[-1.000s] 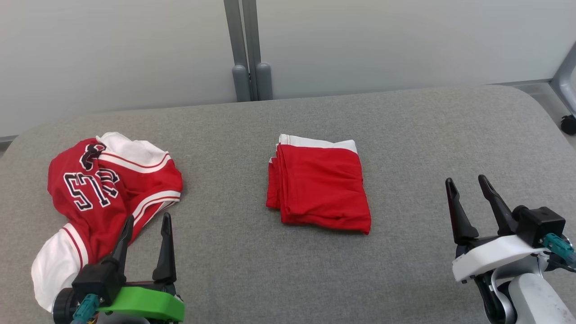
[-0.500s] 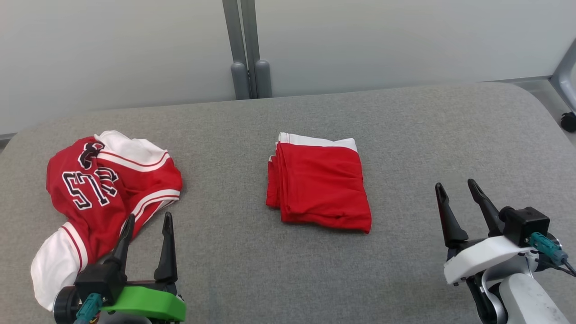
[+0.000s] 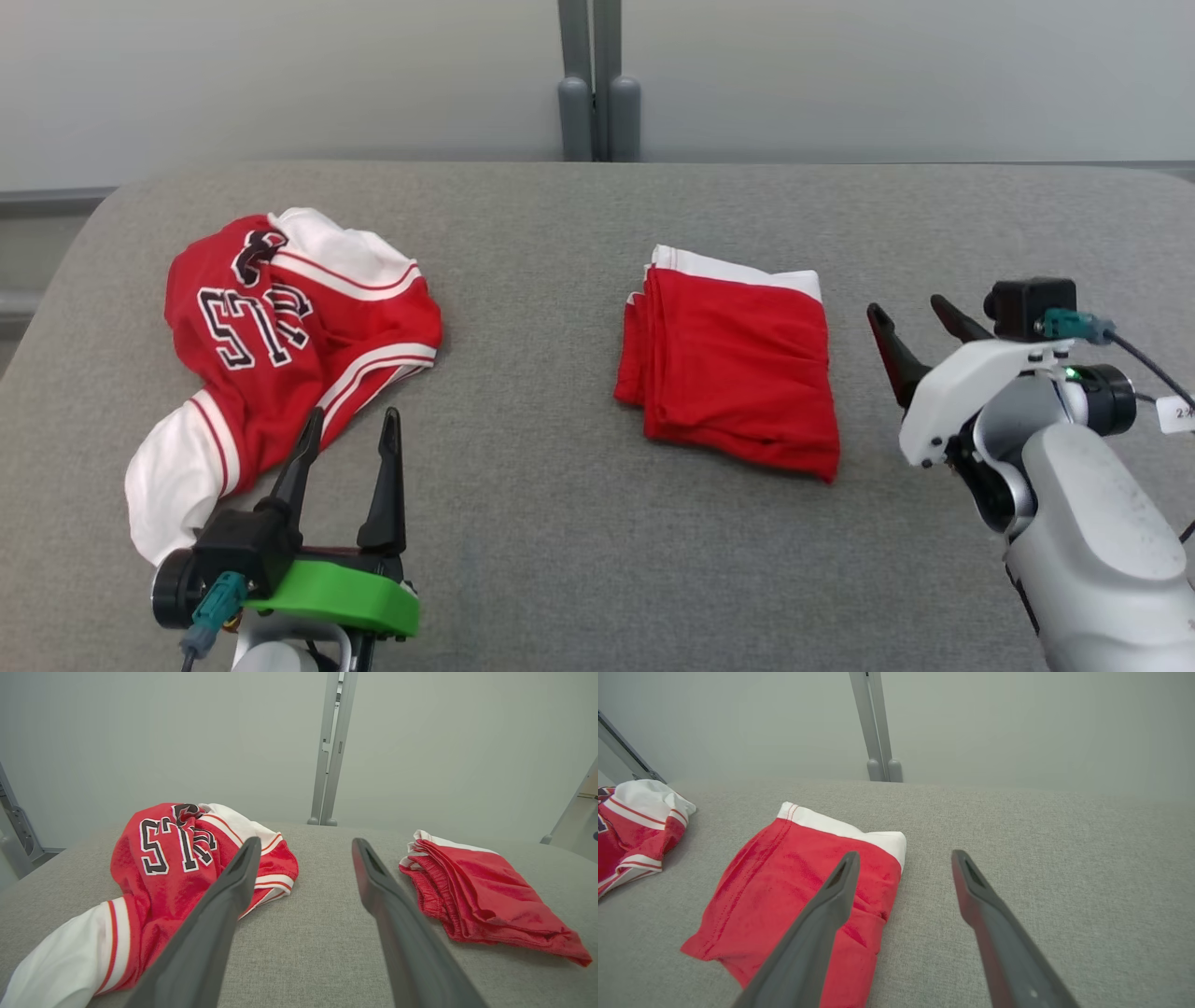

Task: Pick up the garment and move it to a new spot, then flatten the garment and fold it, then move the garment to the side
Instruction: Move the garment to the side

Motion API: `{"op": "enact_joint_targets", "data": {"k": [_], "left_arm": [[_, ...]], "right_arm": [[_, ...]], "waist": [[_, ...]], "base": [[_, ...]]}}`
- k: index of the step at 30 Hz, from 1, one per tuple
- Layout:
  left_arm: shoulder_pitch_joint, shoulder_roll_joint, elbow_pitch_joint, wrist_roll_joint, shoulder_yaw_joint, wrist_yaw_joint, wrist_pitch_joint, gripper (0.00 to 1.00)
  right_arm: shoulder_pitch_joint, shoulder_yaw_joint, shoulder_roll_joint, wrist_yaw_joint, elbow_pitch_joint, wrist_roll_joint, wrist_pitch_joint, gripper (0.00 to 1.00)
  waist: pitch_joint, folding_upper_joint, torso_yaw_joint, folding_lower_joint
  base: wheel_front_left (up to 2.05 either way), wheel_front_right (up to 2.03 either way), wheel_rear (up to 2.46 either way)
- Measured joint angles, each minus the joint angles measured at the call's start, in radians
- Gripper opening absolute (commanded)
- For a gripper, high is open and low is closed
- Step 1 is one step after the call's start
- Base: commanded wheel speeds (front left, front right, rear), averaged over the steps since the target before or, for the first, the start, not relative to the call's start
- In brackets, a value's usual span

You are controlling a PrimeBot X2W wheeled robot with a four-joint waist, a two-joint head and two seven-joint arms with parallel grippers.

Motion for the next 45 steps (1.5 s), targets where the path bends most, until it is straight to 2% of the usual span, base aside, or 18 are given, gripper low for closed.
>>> {"op": "enact_joint_targets", "data": {"k": [10,13,19,20,22,23,32,45], "left_arm": [[-0.060,-0.012,0.020,-0.012,-0.018,-0.011,0.000,1.00],[-0.072,-0.014,0.025,-0.017,-0.020,-0.014,0.000,1.00],[-0.081,-0.017,0.033,-0.017,-0.018,-0.017,0.000,1.00],[-0.081,-0.017,0.034,-0.017,-0.017,-0.017,0.000,1.00],[-0.081,-0.017,0.035,-0.013,-0.016,-0.018,0.000,1.00],[-0.081,-0.018,0.034,-0.011,-0.015,-0.018,0.000,1.00],[-0.076,-0.015,0.020,0.007,-0.032,-0.022,0.000,1.00],[-0.081,0.002,0.004,0.011,-0.124,-0.023,0.000,1.00]], "right_arm": [[-0.176,-0.110,0.027,0.000,0.221,0.002,0.241,1.00],[-0.196,-0.142,0.035,0.000,0.280,0.001,0.274,1.00],[-0.206,-0.151,0.062,0.000,0.334,0.021,0.265,1.00],[-0.208,-0.150,0.062,0.000,0.337,0.021,0.252,0.84],[-0.210,-0.143,0.064,0.000,0.341,0.023,0.224,0.06],[-0.211,-0.136,0.067,0.000,0.342,0.025,0.209,0.00],[-0.209,-0.068,0.073,0.000,0.344,0.055,0.110,0.00],[-0.198,0.009,0.029,0.000,0.313,0.122,0.059,0.00]], "waist": [[0.097,0.0000,0.112,0.0000],[0.129,0.0000,0.144,0.0000],[0.170,0.0000,0.190,0.0000],[0.175,0.0000,0.194,0.0000],[0.177,0.0000,0.195,0.0000],[0.177,0.0000,0.192,0.0000],[0.147,0.0000,0.117,0.0000],[0.098,0.0000,-0.128,0.0000]], "base": [[0.00,0.00,0.00],[0.00,0.00,0.00],[0.00,0.00,0.00],[0.00,0.00,0.00],[0.00,0.00,0.00],[0.00,0.00,0.00],[0.00,0.00,0.00],[0.00,0.00,0.00]]}}
